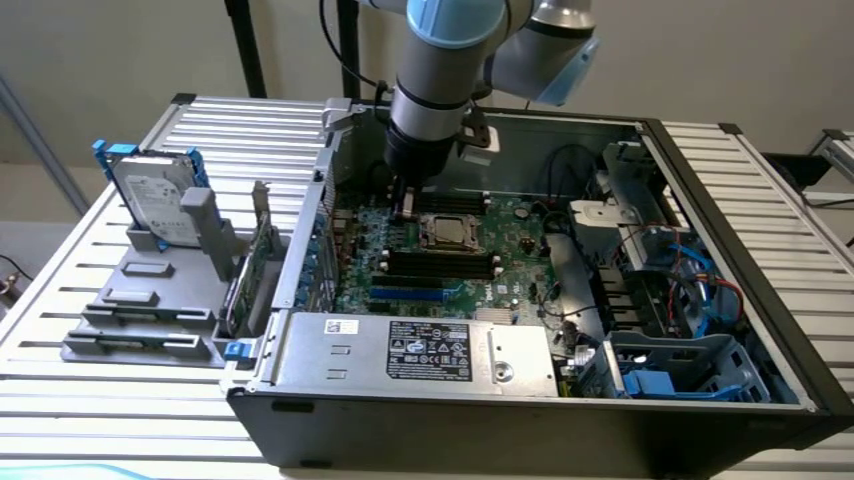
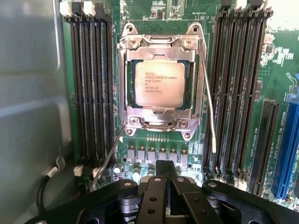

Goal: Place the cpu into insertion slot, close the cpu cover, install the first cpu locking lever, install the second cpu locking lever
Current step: 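Install the first cpu locking lever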

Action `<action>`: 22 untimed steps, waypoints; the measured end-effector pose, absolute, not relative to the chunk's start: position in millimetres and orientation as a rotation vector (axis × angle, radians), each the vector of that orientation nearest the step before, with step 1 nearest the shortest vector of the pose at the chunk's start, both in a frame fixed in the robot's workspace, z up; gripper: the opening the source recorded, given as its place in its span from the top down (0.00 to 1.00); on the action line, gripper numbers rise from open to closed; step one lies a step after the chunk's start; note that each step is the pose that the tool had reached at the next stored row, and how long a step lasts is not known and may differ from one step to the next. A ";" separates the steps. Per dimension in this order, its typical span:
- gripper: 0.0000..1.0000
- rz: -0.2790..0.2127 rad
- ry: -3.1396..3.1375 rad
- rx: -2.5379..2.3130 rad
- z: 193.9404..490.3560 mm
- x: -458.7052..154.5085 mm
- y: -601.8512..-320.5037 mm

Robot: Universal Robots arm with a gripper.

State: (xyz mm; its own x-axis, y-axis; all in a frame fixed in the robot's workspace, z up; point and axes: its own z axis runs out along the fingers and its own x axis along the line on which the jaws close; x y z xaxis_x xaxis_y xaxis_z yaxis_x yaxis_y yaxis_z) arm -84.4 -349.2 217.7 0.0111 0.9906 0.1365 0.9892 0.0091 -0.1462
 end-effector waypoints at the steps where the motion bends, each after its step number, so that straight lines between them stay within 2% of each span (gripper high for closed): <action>1: 0.89 0.003 -2.071 -2.080 218.6 -85.1 -349.2; 22: 0.89 -0.129 -1.858 -2.154 237.2 -91.8 -349.3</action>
State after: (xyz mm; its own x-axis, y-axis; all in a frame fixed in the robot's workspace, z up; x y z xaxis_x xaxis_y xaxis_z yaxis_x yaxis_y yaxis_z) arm -91.8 -349.3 237.2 0.1625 0.9529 0.2562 0.9791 -0.1236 -0.1612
